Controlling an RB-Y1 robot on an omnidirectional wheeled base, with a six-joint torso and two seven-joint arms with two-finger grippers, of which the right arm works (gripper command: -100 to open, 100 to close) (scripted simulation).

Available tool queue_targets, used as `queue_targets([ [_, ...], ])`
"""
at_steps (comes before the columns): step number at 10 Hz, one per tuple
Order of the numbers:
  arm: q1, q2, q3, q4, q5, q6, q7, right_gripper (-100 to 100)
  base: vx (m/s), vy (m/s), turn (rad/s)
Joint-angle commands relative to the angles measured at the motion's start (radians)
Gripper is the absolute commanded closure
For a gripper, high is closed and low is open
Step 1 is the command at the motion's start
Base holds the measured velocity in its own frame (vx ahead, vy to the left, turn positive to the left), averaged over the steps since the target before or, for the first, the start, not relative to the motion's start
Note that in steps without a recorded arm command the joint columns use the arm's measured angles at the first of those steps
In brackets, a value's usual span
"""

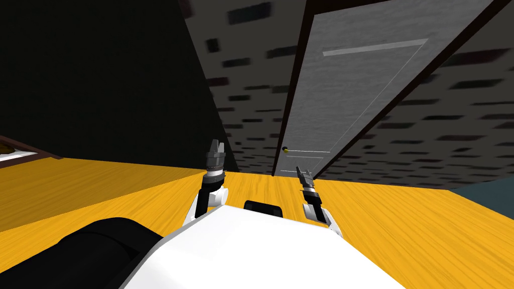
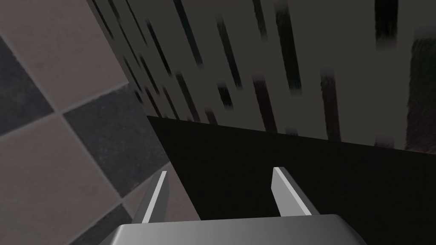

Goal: Pull the door open

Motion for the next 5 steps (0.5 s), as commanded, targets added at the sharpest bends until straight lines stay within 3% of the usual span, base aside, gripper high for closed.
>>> queue_targets([
  [1, -0.010, -0.001, -0.006, 0.031, 0.012, -0.002, 0.032, -100, 0.092, -0.009, 0.032],
  [5, -0.044, -0.002, -0.023, 0.122, 0.040, -0.015, 0.104, -100, 0.103, -0.016, 0.024],
])
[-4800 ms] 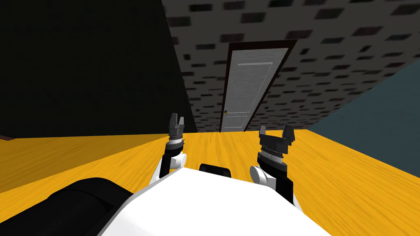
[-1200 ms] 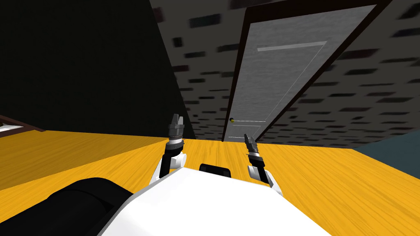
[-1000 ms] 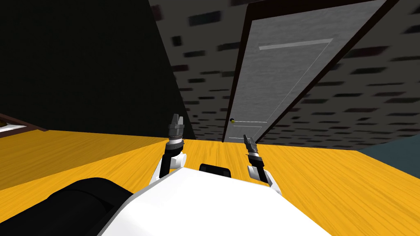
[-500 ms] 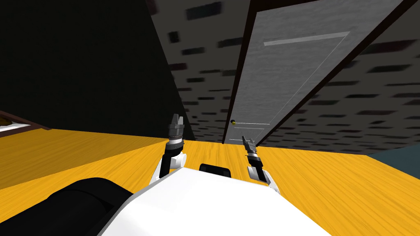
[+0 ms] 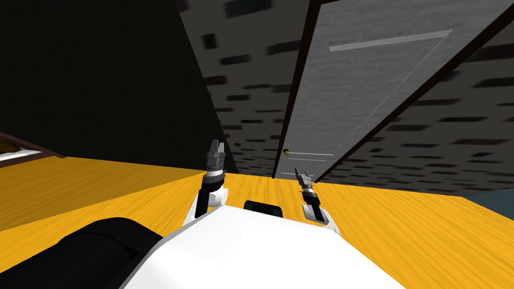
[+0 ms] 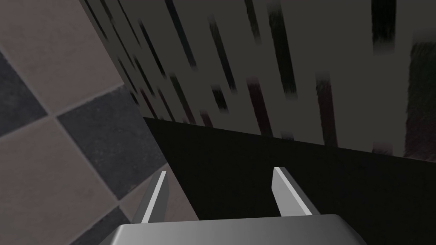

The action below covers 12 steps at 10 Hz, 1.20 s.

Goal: Pull the door open

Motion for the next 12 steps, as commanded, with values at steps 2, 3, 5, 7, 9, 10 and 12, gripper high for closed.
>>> queue_targets([
  [2, -0.015, 0.000, -0.009, 0.048, 0.019, -0.006, 0.047, -100, 0.084, -0.026, 0.031],
  [3, -0.022, 0.000, -0.013, 0.069, 0.025, -0.009, 0.063, -100, 0.092, -0.019, 0.020],
  [5, -0.038, 0.000, -0.021, 0.110, 0.038, -0.015, 0.096, -100, 0.090, -0.016, 0.023],
  [7, -0.052, 0.000, -0.028, 0.150, 0.050, -0.021, 0.128, -100, 0.089, -0.017, 0.024],
  [9, -0.065, 0.001, -0.035, 0.185, 0.061, -0.026, 0.156, -100, 0.092, -0.014, 0.020],
  [10, -0.078, 0.001, -0.042, 0.221, 0.071, -0.032, 0.184, -100, 0.104, -0.039, 0.026],
  [12, -0.095, 0.002, -0.050, 0.267, 0.085, -0.039, 0.221, -100, 0.107, -0.033, 0.033],
])
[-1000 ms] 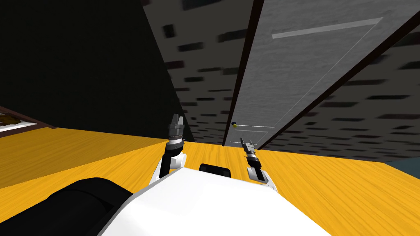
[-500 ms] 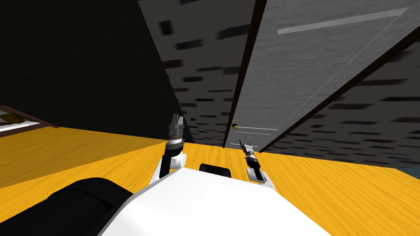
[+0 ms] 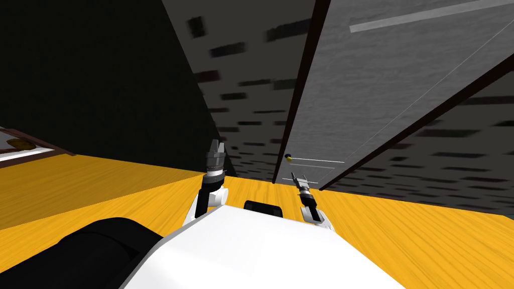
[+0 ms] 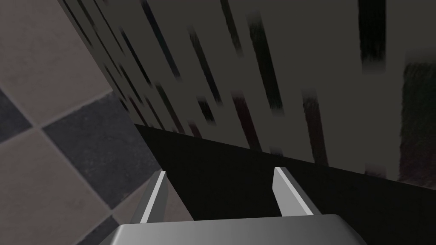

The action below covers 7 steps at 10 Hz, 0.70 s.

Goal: Pull the door open

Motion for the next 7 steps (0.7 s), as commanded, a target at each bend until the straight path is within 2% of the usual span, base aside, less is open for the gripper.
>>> queue_targets([
  [1, -0.011, -0.001, -0.006, 0.030, 0.009, -0.004, 0.025, -100, 0.104, -0.026, 0.020],
  [6, -0.050, 0.002, -0.026, 0.137, 0.042, -0.020, 0.110, -100, 0.112, -0.017, 0.024],
  [7, -0.046, 0.003, -0.023, 0.121, 0.039, -0.015, 0.099, -100, 0.040, -0.010, 0.006],
])
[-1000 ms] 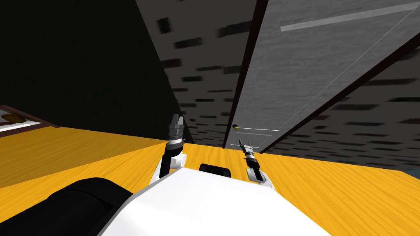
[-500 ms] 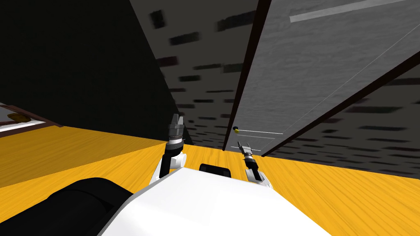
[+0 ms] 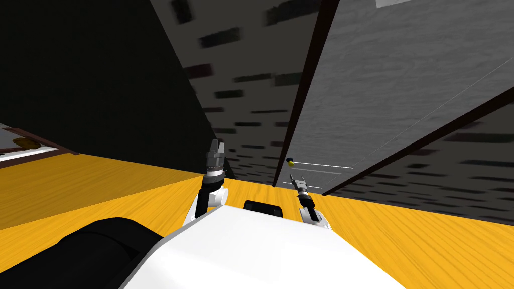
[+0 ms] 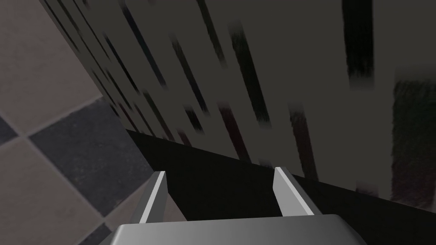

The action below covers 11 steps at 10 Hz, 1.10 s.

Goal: Pull the door open

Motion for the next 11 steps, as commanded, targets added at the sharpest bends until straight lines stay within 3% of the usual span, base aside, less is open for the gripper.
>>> queue_targets([
  [1, 0.007, -0.017, -0.011, 0.012, -0.008, -0.012, -0.009, -100, 0.121, 0.022, 0.121],
  [5, 0.024, -0.061, -0.040, 0.042, -0.029, -0.043, -0.032, -100, 0.187, 0.054, 0.116],
  [6, 0.024, -0.061, -0.040, 0.042, -0.029, -0.043, -0.032, -100, 0.132, 0.034, 0.038],
  [8, 0.035, -0.091, -0.059, 0.063, -0.044, -0.064, -0.048, -100, 0.184, 0.003, 0.133],
  [9, 0.038, -0.099, -0.065, 0.068, -0.048, -0.070, -0.052, -100, 0.194, 0.000, 0.093],
  [10, 0.022, -0.094, -0.065, 0.094, -0.047, -0.079, -0.040, -100, 0.079, 0.002, 0.010],
  [11, 0.022, -0.094, -0.065, 0.094, -0.047, -0.079, -0.040, 100, -0.009, -0.006, -0.020],
])
